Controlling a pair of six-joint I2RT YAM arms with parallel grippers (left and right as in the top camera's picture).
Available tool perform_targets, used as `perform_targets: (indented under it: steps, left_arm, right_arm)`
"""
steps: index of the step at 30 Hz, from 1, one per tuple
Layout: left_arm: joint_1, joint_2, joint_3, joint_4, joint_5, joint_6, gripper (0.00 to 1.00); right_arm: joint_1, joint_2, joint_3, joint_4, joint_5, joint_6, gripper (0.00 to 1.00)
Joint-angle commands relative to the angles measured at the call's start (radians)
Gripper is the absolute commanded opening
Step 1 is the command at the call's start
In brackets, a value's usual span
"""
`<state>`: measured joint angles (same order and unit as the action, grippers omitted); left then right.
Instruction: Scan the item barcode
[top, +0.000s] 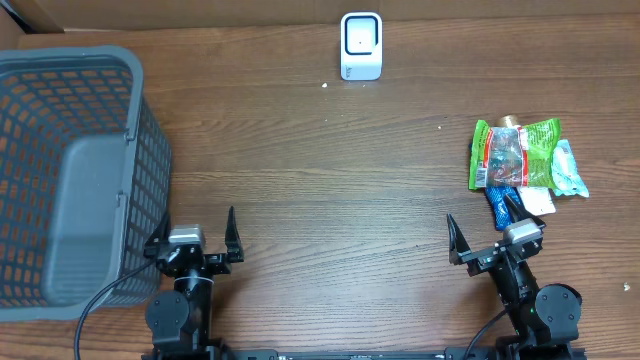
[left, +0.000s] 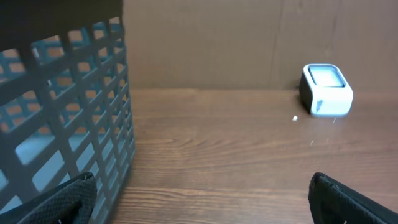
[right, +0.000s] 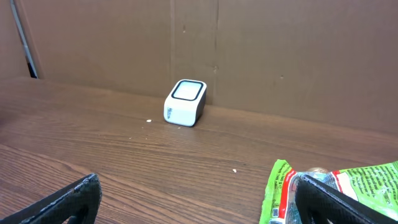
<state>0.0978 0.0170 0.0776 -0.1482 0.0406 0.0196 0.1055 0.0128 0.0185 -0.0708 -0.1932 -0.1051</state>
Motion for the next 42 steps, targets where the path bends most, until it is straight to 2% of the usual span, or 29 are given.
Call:
perform_targets:
  steps: [1, 42]
  left_arm:
    - [0.010, -0.014, -0.025, 0.007, 0.034, 0.116, 0.99]
    - [0.015, -0.013, -0.048, 0.024, 0.038, 0.108, 1.00]
  right_arm:
    - [0.005, -0.010, -0.010, 0.006, 0.010, 0.004, 1.00]
    - [0.005, -0.010, -0.010, 0.006, 0.010, 0.003, 1.00]
